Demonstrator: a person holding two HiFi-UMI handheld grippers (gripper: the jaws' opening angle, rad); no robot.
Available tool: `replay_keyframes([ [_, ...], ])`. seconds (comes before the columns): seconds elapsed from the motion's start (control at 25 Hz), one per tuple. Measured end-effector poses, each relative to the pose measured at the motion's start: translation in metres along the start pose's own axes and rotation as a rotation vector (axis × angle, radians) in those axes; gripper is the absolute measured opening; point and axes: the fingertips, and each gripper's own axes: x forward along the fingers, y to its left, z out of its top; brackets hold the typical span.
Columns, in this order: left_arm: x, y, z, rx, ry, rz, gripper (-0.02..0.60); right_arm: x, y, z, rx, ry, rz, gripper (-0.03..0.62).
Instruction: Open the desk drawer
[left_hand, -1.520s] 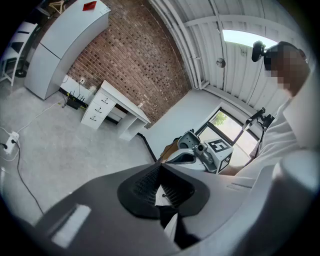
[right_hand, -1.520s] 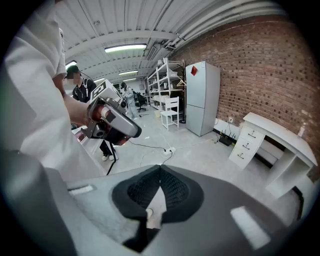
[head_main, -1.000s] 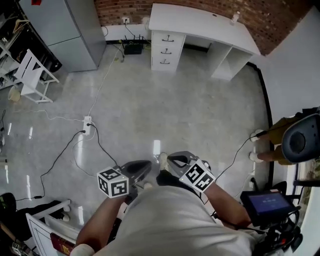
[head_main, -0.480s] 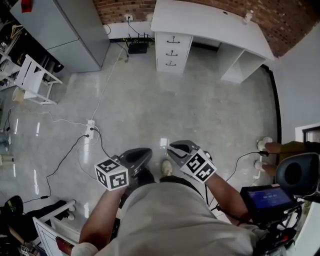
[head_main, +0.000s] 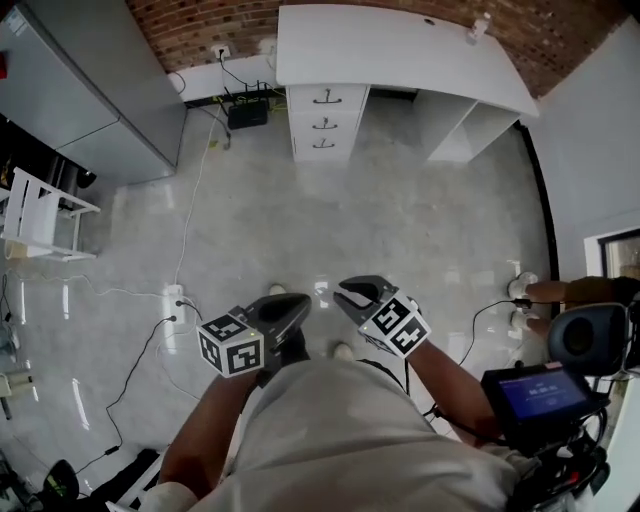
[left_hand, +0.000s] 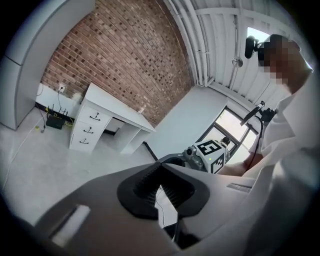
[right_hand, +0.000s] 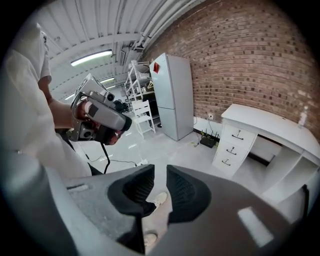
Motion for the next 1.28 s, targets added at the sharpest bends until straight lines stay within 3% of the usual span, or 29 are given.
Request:
replay_keyframes([
  [0.2, 0.002, 0.064, 0.065, 0.024, 0.070, -0.066, 0.006, 0.048, -0.051, 0.062, 0.076, -0.005, -0.072, 0.075],
  [0.44, 0.007, 0.133, 0.109, 0.054, 0.140, -0.103, 0.006, 0.109, -0.103, 0.093, 0.144, 0.004, -0.128, 0.075],
  [0.6, 0.022, 0.161, 0.124, 0.033, 0.146, -0.102, 0.006, 0.139, -0.139, 0.095, 0.223, -0.003, -0.138, 0.075],
  [0.72, 0.053, 0.189, 0.139, 0.024, 0.169, -0.114, 0.006, 0.169, -0.189, 0.094, 0.349, -0.045, -0.118, 0.075],
  [0.92, 0.115, 0.236, 0.167, 0.032, 0.193, -0.105, 0.006, 0.221, -0.286, 0.081, 0.543, -0.131, -0.095, 0.074],
  [1.28, 0.248, 0.320, 0.196, 0.013, 0.244, -0.122, 0.006, 0.314, -0.463, 0.031, 0.697, -0.140, -0.136, 0.071],
])
